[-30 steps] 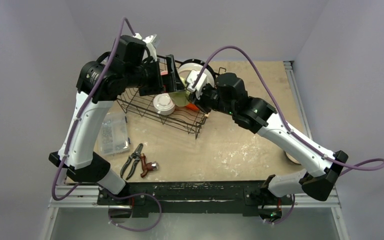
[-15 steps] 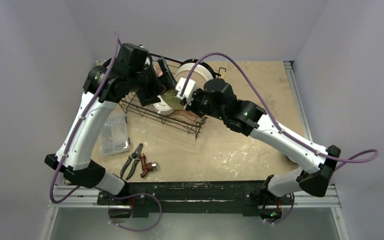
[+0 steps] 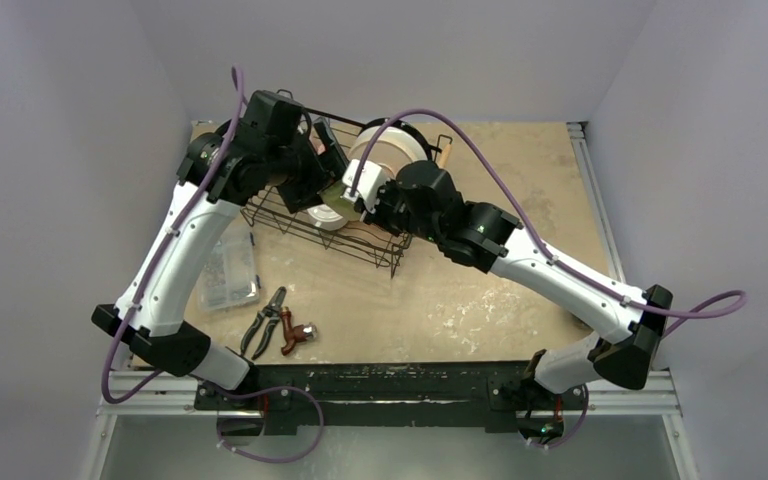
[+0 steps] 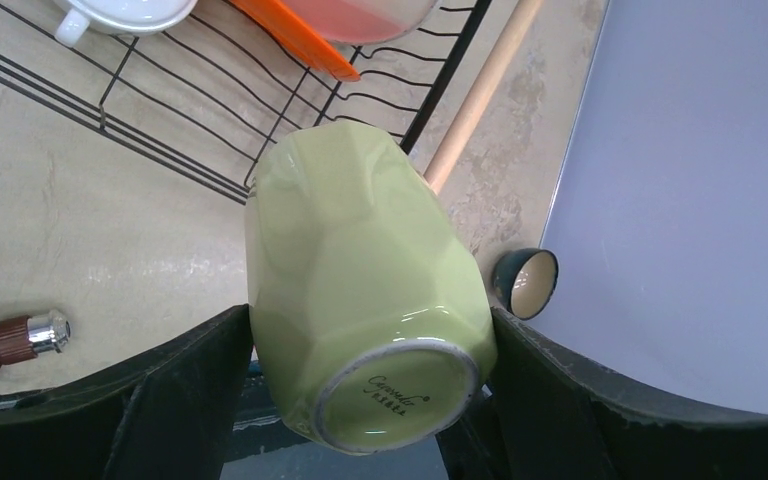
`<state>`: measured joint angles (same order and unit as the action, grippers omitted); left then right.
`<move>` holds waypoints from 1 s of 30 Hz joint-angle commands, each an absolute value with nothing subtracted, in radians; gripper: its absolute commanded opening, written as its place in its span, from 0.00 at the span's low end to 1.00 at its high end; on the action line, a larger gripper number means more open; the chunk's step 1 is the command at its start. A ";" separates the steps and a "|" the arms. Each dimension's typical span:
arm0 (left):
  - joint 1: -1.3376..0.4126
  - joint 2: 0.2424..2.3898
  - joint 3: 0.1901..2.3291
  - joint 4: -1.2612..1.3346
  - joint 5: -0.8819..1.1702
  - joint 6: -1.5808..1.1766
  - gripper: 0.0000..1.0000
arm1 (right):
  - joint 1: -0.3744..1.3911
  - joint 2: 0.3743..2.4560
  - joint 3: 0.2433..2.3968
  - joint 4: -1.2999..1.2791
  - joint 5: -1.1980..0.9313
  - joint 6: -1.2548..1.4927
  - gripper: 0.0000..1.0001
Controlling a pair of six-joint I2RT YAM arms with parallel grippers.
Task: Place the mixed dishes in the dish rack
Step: Turn the cup upside down in the dish rack.
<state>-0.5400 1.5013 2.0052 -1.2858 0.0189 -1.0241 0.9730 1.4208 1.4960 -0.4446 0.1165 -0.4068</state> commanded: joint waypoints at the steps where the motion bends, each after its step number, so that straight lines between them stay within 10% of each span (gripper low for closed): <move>1: -0.547 1.482 1.963 -1.240 0.003 -1.065 0.84 | 0.991 1.401 1.562 -0.287 0.166 -0.426 0.00; 10: -0.547 1.495 1.949 -1.228 0.003 -1.075 0.91 | 1.012 1.398 1.563 -0.274 0.175 -0.452 0.00; 15: -0.546 1.485 1.925 -1.200 0.011 -1.068 0.71 | 1.021 1.396 1.559 -0.267 0.184 -0.463 0.00; 22: -0.512 1.431 1.856 -1.148 0.012 -1.079 0.00 | 1.034 1.377 1.521 -0.230 0.212 -0.482 0.00; 26: -0.487 1.397 1.825 -1.089 0.033 -1.071 0.00 | 1.034 1.361 1.498 -0.208 0.252 -0.485 0.02; 30: -0.483 1.388 1.848 -1.064 0.020 -1.052 0.00 | 1.034 1.368 1.497 -0.196 0.266 -0.491 0.27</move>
<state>-0.5095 1.4265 1.8275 -1.1687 0.0425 -1.0729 1.0294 1.4353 1.4693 -0.3904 0.2268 -0.4992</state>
